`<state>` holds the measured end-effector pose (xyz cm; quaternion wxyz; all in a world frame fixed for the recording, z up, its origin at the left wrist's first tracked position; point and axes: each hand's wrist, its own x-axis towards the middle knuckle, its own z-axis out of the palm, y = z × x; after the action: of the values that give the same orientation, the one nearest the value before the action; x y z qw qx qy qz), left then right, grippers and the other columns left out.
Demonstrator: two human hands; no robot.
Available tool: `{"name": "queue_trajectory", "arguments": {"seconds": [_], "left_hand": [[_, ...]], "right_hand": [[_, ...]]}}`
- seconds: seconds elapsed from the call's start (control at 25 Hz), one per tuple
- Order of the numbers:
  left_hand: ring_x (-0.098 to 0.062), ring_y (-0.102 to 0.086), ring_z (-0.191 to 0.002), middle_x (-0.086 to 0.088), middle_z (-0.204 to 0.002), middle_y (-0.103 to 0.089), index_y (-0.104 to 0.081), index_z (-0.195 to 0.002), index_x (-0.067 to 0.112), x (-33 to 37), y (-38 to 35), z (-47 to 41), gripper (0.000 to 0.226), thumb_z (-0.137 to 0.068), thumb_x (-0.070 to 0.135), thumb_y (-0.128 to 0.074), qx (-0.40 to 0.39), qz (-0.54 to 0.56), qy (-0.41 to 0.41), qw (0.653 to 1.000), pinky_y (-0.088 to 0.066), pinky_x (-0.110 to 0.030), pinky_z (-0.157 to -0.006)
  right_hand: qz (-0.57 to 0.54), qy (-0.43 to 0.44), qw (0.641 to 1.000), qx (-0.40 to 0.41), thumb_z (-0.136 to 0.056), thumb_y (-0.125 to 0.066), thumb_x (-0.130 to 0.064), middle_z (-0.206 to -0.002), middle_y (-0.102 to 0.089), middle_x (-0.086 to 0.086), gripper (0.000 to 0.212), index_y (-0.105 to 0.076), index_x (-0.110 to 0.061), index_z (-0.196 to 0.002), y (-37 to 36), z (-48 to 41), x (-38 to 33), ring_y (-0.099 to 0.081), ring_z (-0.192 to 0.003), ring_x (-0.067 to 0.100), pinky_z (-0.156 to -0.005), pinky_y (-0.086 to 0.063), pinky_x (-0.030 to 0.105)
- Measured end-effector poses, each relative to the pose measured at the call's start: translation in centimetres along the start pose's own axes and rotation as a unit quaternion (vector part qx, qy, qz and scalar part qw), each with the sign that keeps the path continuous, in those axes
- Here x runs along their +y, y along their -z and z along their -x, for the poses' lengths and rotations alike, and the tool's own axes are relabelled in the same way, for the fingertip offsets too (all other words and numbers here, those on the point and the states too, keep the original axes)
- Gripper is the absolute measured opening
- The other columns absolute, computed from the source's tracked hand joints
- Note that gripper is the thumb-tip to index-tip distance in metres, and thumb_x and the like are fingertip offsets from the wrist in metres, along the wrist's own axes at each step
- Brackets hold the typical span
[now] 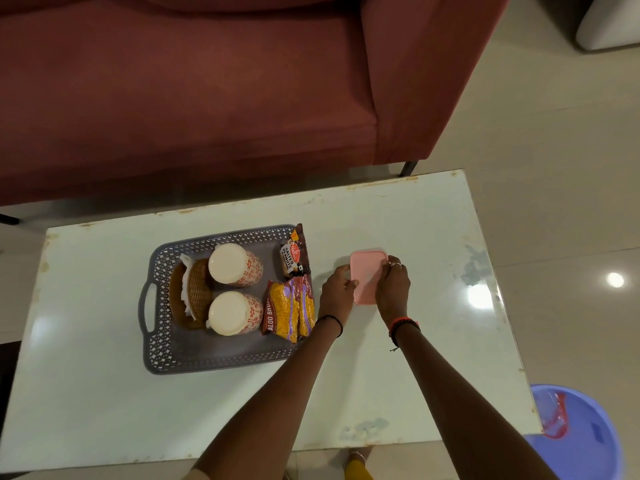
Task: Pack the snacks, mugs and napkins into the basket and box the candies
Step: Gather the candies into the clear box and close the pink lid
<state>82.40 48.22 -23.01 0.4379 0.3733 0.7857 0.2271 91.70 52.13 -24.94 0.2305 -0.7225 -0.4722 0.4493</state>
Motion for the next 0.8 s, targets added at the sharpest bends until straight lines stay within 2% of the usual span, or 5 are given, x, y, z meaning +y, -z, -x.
{"name": "queue_trajectory", "arguments": {"seconds": [0.24, 0.52, 0.6, 0.72, 0.8], "left_hand": [[-0.032, -0.052, -0.117, -0.013, -0.135, -0.039, -0.026, -0.141, 0.02, -0.2, 0.1, 0.7, 0.057, -0.09, 0.018, -0.052, -0.005, -0.125, -0.079, 0.989, -0.049, -0.046, -0.094], [-0.025, -0.06, -0.111, -0.009, -0.127, -0.058, -0.052, -0.125, 0.009, 0.1, -0.4, 0.3, 0.059, -0.071, 0.015, -0.074, 0.041, -0.29, -0.193, 0.936, -0.056, -0.036, -0.085], [-0.026, -0.054, -0.12, -0.012, -0.131, -0.054, -0.049, -0.127, 0.005, 0.3, -0.6, 0.5, 0.062, -0.072, 0.02, -0.074, 0.012, -0.296, -0.185, 0.937, -0.048, -0.035, -0.097], [-0.03, -0.033, -0.135, -0.015, -0.146, -0.032, -0.033, -0.137, 0.003, 0.9, -1.0, 0.5, 0.067, -0.081, 0.025, -0.063, -0.02, -0.291, -0.155, 0.944, -0.03, -0.037, -0.112], [-0.029, -0.035, -0.133, -0.014, -0.146, -0.03, -0.033, -0.136, 0.003, 1.2, -1.2, 0.2, 0.066, -0.082, 0.024, -0.063, -0.012, -0.308, -0.143, 0.941, -0.033, -0.035, -0.109]], "right_hand": [[0.072, 0.047, 0.996, -0.009, -0.097, -0.037, -0.01, -0.115, -0.059, 0.021, 0.031, -0.06, 0.001, -0.115, 1.6, -1.1, 0.1, -0.055, -0.105, 0.033, -0.082, -0.037, 0.027], [0.092, 0.04, 0.993, -0.059, -0.092, -0.051, -0.015, -0.107, -0.067, 0.016, 0.024, -0.065, -0.006, -0.109, 2.5, -3.0, -0.5, -0.06, -0.094, 0.024, -0.075, -0.036, 0.018], [0.105, 0.037, 0.991, -0.07, -0.09, -0.053, -0.011, -0.107, -0.069, 0.015, 0.021, -0.067, -0.004, -0.104, 2.7, -3.5, -1.0, -0.061, -0.1, 0.027, -0.072, -0.032, 0.014], [0.105, 0.028, 0.989, -0.1, -0.086, -0.057, -0.007, -0.105, -0.07, 0.017, 0.019, -0.07, 0.0, -0.098, 3.2, -4.3, -2.0, -0.062, -0.101, 0.029, -0.088, -0.043, 0.027], [0.097, 0.029, 0.988, -0.12, -0.085, -0.057, -0.004, -0.105, -0.07, 0.019, 0.021, -0.07, 0.001, -0.1, 3.5, -4.9, -2.3, -0.063, -0.097, 0.028, -0.097, -0.046, 0.039]]}}
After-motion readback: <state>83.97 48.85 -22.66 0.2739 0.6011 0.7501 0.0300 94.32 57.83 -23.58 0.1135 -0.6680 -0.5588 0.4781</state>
